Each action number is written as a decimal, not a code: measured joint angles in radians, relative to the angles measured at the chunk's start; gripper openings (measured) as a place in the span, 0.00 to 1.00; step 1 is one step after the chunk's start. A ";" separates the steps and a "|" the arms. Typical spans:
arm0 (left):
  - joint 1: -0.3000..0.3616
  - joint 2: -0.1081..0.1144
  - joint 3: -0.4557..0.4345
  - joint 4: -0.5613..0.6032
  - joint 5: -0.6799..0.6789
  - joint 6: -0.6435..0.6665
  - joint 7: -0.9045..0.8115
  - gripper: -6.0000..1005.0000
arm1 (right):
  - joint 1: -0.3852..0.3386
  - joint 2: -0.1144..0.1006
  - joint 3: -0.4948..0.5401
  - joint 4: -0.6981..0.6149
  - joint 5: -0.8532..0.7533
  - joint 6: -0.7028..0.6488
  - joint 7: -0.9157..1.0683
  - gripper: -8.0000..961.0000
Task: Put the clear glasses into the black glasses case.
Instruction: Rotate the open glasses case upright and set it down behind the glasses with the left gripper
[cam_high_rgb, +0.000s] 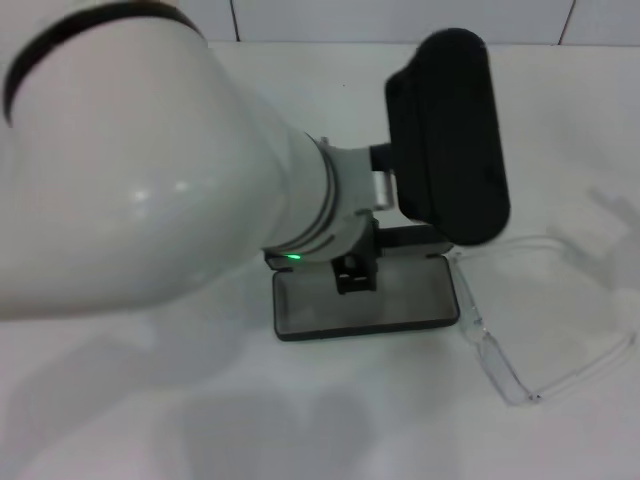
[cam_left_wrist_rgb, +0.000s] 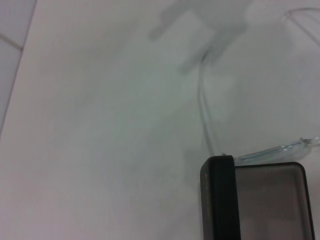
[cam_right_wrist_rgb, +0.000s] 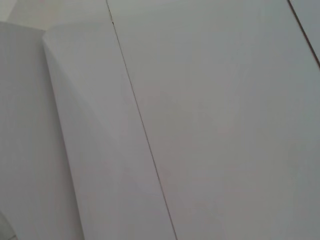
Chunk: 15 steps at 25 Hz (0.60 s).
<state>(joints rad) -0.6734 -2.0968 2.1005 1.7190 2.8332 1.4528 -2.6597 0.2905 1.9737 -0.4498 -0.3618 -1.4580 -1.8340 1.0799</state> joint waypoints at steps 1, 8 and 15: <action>-0.009 -0.001 0.025 -0.021 0.000 -0.044 0.010 0.19 | -0.002 0.000 0.000 0.000 0.000 0.000 0.000 0.83; -0.022 -0.003 0.055 -0.082 -0.001 -0.120 0.055 0.19 | -0.022 -0.001 0.010 0.000 0.000 -0.011 0.000 0.83; -0.024 -0.003 0.057 -0.102 -0.002 -0.133 0.076 0.20 | -0.032 -0.001 0.010 0.000 0.008 -0.013 0.000 0.83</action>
<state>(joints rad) -0.6970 -2.1000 2.1580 1.6171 2.8317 1.3197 -2.5837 0.2582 1.9723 -0.4402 -0.3620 -1.4500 -1.8469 1.0799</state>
